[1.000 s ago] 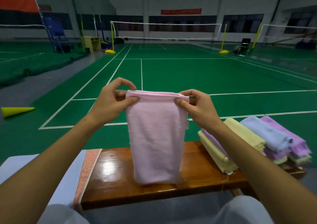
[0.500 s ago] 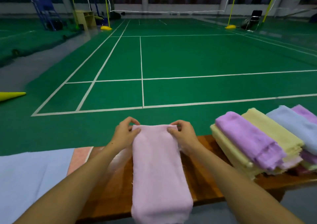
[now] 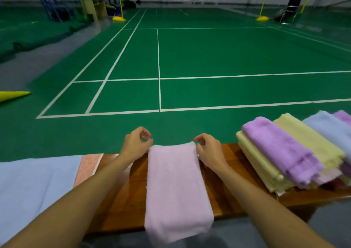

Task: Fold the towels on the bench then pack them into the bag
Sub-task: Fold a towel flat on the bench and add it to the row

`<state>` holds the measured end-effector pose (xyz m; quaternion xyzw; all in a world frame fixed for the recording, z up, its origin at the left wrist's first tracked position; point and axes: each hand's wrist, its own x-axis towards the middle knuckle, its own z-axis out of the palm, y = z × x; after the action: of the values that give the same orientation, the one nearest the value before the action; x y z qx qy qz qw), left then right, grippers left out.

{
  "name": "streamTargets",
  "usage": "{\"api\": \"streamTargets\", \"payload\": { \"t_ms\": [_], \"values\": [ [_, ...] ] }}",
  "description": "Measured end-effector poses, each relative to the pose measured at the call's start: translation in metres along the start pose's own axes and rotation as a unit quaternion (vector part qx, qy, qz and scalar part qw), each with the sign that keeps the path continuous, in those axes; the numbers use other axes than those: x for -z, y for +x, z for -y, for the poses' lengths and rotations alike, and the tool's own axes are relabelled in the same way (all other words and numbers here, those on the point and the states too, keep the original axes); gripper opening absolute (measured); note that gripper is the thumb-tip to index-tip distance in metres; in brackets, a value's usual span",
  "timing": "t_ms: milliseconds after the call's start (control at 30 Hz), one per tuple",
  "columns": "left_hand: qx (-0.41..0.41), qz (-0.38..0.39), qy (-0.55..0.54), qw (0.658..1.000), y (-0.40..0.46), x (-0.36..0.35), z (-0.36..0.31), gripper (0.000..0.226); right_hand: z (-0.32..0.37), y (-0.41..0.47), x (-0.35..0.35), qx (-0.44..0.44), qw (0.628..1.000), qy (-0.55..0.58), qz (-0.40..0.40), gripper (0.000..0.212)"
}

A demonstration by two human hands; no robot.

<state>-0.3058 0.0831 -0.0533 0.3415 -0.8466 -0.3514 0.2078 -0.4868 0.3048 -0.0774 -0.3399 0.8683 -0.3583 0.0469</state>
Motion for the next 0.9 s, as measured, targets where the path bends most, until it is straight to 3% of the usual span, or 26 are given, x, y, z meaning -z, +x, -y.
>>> {"api": "streamTargets", "payload": {
  "t_ms": [300, 433, 500, 600, 733, 800, 900],
  "values": [
    [-0.079, 0.098, -0.059, 0.990, -0.106, 0.015, -0.019, 0.013, 0.020, -0.102, 0.034, 0.075, 0.992, 0.078, 0.068, 0.012],
    [-0.167, 0.176, 0.027, 0.970, -0.152, 0.018, -0.014, 0.008, 0.013, -0.141, 0.035, 0.111, 0.985, 0.068, 0.117, 0.014],
    [-0.253, 0.189, 0.143, 0.938, -0.169, 0.021, -0.007, 0.015, 0.004, -0.158, 0.034, 0.141, 0.979, 0.019, 0.148, 0.018],
    [-0.372, 0.195, 0.276, 0.864, -0.185, 0.020, 0.011, 0.043, -0.011, -0.176, 0.035, 0.199, 0.962, -0.074, 0.169, 0.026],
    [-0.419, 0.200, 0.403, 0.788, -0.198, 0.018, 0.028, 0.082, -0.021, -0.187, 0.037, 0.242, 0.942, -0.138, 0.184, 0.043],
    [-0.449, 0.164, 0.422, 0.770, -0.200, 0.016, 0.027, 0.073, -0.023, -0.191, 0.036, 0.252, 0.937, -0.157, 0.187, 0.053],
    [-0.528, 0.096, 0.362, 0.762, -0.205, 0.009, 0.021, 0.035, -0.024, -0.192, 0.034, 0.253, 0.940, -0.150, 0.176, 0.058]
  ]
}}
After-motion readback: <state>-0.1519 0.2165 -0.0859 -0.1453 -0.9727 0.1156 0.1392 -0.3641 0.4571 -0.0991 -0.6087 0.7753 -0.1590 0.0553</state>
